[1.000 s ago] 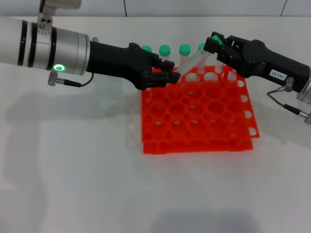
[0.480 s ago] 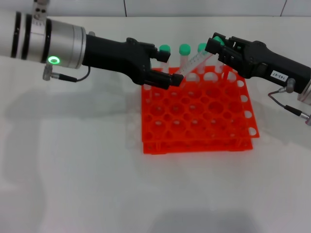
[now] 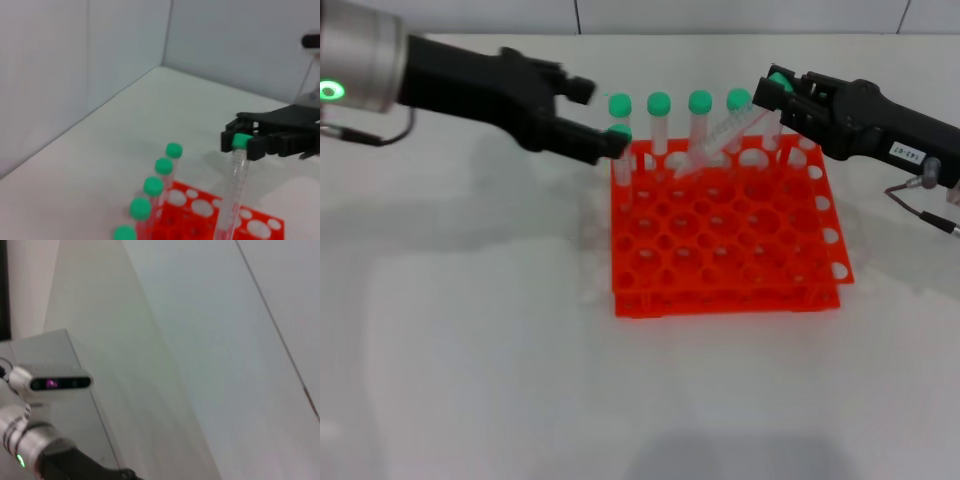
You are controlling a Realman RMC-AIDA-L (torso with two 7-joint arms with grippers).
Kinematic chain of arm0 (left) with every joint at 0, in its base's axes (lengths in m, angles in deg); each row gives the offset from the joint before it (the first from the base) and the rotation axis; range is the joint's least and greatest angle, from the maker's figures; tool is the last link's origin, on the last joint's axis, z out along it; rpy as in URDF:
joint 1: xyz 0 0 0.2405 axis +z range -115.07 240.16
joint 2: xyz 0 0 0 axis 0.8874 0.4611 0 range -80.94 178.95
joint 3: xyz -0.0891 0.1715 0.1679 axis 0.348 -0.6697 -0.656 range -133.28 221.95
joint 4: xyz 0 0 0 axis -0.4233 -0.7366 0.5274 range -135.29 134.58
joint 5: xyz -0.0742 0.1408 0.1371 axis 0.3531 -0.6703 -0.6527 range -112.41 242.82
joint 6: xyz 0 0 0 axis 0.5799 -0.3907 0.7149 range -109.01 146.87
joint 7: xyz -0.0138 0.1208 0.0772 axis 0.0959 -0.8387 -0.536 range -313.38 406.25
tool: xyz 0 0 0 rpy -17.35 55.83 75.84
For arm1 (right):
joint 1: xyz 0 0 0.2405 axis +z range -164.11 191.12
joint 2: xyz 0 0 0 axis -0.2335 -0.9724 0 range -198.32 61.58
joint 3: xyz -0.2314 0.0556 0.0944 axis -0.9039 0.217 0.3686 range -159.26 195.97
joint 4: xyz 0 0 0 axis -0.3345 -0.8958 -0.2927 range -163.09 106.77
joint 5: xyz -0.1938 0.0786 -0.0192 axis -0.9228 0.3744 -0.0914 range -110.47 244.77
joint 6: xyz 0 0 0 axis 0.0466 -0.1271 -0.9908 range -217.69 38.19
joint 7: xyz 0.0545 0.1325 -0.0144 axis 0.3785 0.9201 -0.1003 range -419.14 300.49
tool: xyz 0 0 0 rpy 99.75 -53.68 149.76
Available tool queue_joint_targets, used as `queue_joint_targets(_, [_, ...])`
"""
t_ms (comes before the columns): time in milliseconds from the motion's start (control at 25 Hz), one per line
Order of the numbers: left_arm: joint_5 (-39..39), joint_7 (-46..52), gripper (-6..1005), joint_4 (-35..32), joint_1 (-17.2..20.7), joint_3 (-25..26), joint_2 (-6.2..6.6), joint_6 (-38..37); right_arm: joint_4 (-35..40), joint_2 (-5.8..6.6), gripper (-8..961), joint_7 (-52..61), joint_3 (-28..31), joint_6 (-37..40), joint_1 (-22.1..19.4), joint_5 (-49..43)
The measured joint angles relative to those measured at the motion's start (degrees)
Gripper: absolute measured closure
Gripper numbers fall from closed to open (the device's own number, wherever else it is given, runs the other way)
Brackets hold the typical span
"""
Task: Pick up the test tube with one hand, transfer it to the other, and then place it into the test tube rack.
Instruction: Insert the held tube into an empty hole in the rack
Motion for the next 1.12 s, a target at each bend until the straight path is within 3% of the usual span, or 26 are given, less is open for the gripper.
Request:
queue_joint_targets(160, [-2.7, 3.9, 120, -11.0, 5.4, 0.0, -1.63, -1.2, 3.5, 0.06, 692, 0.5, -1.8, -0.1, -1.4, -0.1])
queue_joint_targets(240, [-2.5, 4.4, 120, -17.2, 9.8, 0.0, -2.56, -1.4, 4.2, 0.19, 692, 0.6, -2.0, -0.2, -1.7, -0.1])
queue_joint_targets(440, [3.1, 2.7, 120, -23.5, 19.5, -0.1, -2.88, -0.4, 5.8, 0.41, 692, 1.0, -2.0, -1.0, -1.5, -0.1])
queue_joint_targets(680, [10.2, -6.3, 120, -22.7, 28.9, 0.1, -3.14, 1.2, 7.6, 0.7, 692, 2.2, -2.2, -1.5, -1.3, -0.3])
queue_joint_targets(800, [13.1, -11.1, 120, -19.5, 31.5, 0.2, -3.19, 1.8, 9.9, 0.76, 692, 3.9, -2.9, -2.1, -1.2, -1.5])
queue_joint_targets(1040, [16.1, -21.3, 120, -10.1, 33.2, 2.9, -3.22, 2.2, 12.4, 0.71, 692, 6.0, -4.5, -2.3, -1.2, -2.2])
queue_joint_targets(1080, [16.7, -26.6, 120, -4.4, 33.1, 5.4, -3.19, 2.3, 12.6, 0.73, 692, 6.2, -4.9, -2.4, -1.1, -2.2])
queue_joint_targets(1120, [16.8, -27.3, 120, -3.6, 33.0, 5.9, -3.16, 2.3, 12.9, 0.74, 692, 6.4, -5.4, -2.4, -1.0, -2.2])
